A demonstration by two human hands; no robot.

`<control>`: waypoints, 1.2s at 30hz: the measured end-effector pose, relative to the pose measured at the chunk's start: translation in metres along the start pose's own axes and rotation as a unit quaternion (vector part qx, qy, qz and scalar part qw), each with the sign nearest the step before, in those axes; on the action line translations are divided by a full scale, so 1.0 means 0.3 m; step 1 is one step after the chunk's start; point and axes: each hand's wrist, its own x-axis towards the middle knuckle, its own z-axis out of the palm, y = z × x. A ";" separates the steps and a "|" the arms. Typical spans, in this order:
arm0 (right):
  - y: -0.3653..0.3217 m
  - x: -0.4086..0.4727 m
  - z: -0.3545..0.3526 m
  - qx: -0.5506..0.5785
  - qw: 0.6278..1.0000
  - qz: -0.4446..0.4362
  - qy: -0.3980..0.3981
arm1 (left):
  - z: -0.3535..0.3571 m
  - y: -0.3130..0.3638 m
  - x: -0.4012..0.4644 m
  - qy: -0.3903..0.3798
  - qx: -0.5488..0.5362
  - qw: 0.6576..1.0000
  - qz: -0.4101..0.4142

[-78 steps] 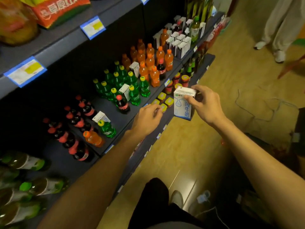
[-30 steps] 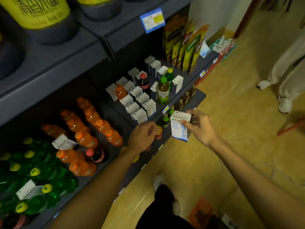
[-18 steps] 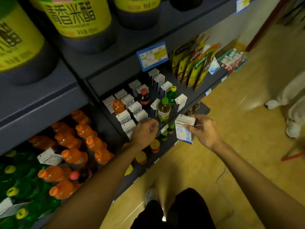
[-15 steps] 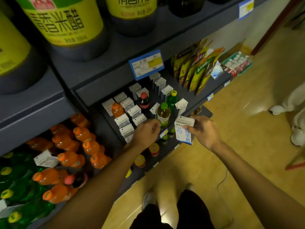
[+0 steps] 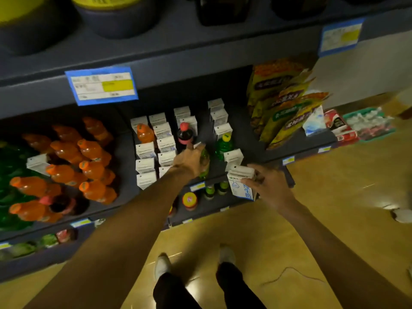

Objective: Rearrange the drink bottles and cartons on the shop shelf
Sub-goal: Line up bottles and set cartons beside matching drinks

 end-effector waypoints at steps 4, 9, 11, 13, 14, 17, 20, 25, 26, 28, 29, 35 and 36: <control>0.051 -0.014 -0.037 0.031 0.999 -0.001 -0.015 | 0.029 0.041 -0.008 0.033 -0.006 0.999 -0.022; 0.084 0.008 -0.015 0.037 0.999 -0.026 -0.019 | 0.032 0.061 -0.122 0.047 0.005 0.999 -0.012; 0.078 0.042 0.013 0.020 0.999 -0.034 -0.020 | 0.027 0.037 -0.183 0.057 -0.014 0.998 -0.017; 0.065 0.084 0.059 0.014 0.998 -0.041 -0.034 | 0.017 0.012 -0.253 0.062 -0.019 0.998 -0.019; 0.059 0.109 0.090 0.014 0.998 -0.051 -0.044 | 0.015 0.001 -0.289 0.061 -0.015 0.998 -0.019; 0.035 0.184 0.198 -0.033 0.993 -0.084 -0.076 | 0.017 -0.016 -0.391 0.045 -0.012 0.999 -0.025; 0.005 0.244 0.298 -0.093 0.985 -0.091 -0.116 | 0.046 -0.041 -0.474 0.019 -0.029 0.998 -0.058; -0.014 0.315 0.420 -0.133 0.972 -0.117 -0.154 | 0.102 -0.089 -0.595 0.019 -0.058 0.993 -0.104; -0.011 0.324 0.437 -0.140 0.971 -0.116 -0.157 | 0.108 -0.095 -0.611 0.021 -0.063 0.992 -0.110; -0.004 0.338 0.462 -0.147 0.970 -0.107 -0.160 | 0.115 -0.104 -0.635 0.017 -0.073 0.990 -0.120; 0.002 0.344 0.471 -0.151 0.970 -0.102 -0.160 | 0.119 -0.109 -0.645 0.015 -0.076 0.989 -0.123; 0.048 0.374 0.496 -0.151 0.972 -0.077 -0.164 | 0.145 -0.126 -0.659 0.008 -0.046 0.990 -0.131; 0.055 0.377 0.498 -0.150 0.972 -0.073 -0.165 | 0.150 -0.128 -0.658 0.006 -0.045 0.990 -0.131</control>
